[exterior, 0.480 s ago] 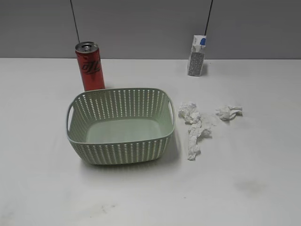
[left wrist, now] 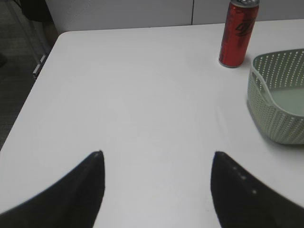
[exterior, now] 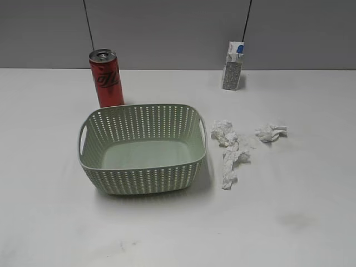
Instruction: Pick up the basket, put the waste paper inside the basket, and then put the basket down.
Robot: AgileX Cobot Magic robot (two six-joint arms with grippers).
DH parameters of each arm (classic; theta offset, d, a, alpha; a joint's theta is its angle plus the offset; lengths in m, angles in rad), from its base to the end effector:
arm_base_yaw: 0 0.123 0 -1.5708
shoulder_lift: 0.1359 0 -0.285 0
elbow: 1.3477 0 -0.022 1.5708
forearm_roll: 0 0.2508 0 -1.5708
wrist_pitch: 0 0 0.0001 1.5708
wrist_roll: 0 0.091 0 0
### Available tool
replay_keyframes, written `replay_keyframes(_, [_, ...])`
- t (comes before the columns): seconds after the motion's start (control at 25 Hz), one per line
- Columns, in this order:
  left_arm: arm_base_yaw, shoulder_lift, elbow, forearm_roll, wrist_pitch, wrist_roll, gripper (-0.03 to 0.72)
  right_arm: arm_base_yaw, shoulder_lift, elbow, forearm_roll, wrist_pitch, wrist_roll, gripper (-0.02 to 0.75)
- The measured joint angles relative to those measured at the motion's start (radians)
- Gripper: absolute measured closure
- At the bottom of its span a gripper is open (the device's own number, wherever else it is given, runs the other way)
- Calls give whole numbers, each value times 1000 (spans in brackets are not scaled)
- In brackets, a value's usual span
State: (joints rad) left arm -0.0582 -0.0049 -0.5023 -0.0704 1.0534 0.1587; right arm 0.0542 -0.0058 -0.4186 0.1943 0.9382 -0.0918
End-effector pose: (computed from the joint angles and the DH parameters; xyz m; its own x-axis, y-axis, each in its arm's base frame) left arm -0.0060 -0.0052 0.2787 -0.4240 0.1482 -0.8934 0.1665 0.9825 0.0840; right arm 0.0067 0.0146 0.2654 -0.4095 0.0015 -0.9123 -0.1859 0.9789 0.0851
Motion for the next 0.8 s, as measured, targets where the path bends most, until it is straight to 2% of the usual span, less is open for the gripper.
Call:
replay_keyframes(0.52, [0,19,-3,-2,-3,0,157,0,0,0,0,1,0,158])
replay_keyframes(0.8, [-2,306,-72,-116,-97,0,157,0,0,0,0,1,0,158])
